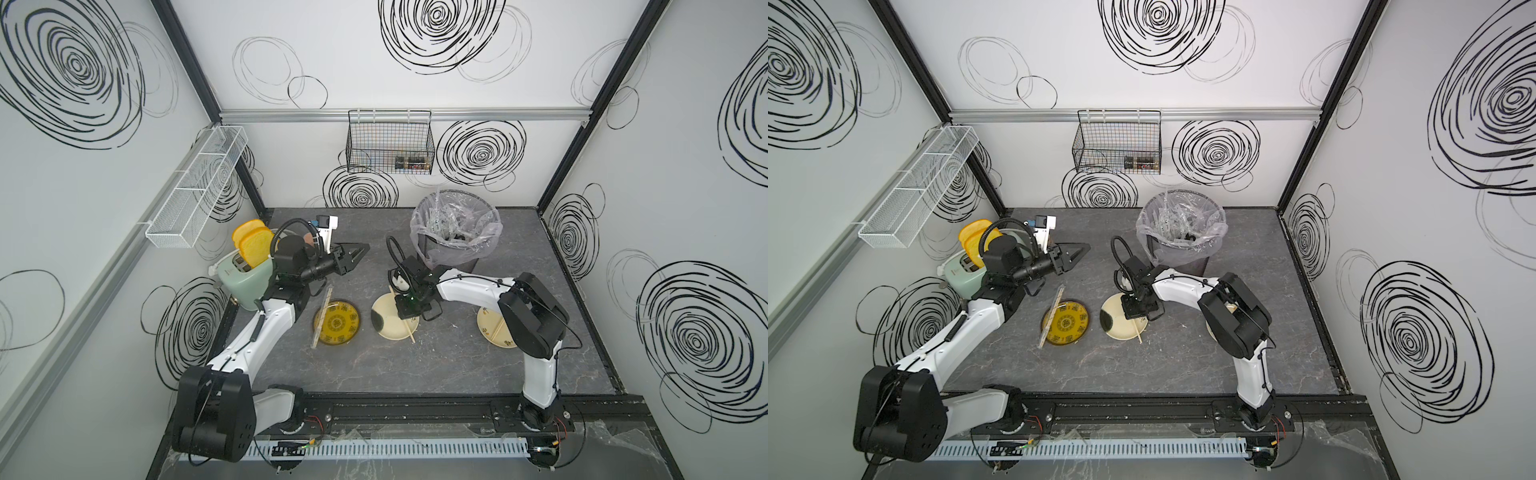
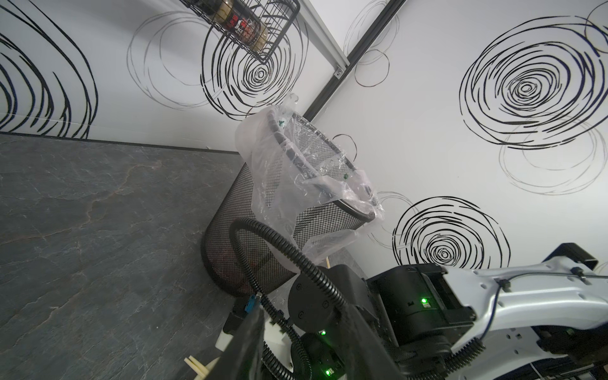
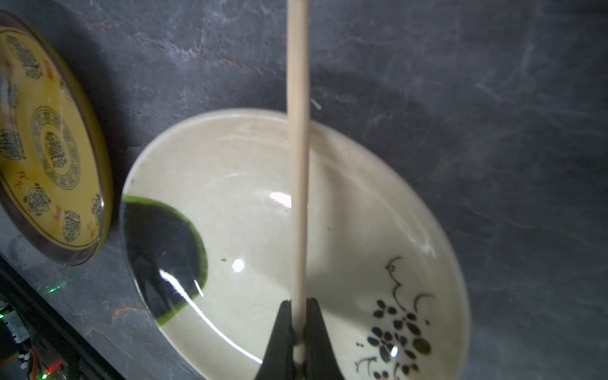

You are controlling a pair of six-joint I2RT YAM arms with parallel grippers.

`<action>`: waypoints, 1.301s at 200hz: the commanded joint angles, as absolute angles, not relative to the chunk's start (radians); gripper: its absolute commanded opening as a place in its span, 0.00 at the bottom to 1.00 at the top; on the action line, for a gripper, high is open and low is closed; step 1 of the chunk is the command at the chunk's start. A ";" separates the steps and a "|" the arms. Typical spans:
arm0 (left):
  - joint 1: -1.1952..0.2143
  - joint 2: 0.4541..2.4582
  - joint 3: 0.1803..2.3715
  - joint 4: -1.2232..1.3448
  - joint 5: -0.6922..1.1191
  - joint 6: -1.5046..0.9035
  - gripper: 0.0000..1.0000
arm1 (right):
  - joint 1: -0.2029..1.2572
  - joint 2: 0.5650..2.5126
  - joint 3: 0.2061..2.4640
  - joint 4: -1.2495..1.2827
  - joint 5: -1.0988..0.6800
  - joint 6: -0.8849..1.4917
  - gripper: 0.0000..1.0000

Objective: Remove the packaging of disposable chopsticks
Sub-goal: Place the disposable chopsticks on the plate.

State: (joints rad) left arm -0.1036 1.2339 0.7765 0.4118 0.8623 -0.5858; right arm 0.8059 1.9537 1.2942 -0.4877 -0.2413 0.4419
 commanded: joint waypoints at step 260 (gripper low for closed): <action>-0.084 1.222 0.800 0.460 0.867 -0.589 0.45 | 0.804 1.951 1.314 -0.523 -0.191 0.445 0.31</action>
